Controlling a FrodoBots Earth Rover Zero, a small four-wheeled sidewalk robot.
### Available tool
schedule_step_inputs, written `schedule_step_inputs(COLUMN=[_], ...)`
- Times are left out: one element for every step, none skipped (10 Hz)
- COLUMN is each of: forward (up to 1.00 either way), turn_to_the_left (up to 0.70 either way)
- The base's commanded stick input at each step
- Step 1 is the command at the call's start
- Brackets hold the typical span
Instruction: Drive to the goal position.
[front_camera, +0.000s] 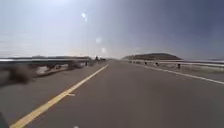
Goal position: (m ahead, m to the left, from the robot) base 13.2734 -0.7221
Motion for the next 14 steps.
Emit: schedule_step_inputs(forward=[1.00, 1.00, 1.00, 1.00, 1.00, 1.00, 1.00, 1.00, 1.00, 1.00, 1.00, 1.00, 1.00, 1.00], turn_to_the_left=[0.00, 0.00, 0.00, 0.00, 0.00, 0.00, 0.00, 0.00, 0.00, 0.00, 0.00, 0.00, 0.00, 0.00])
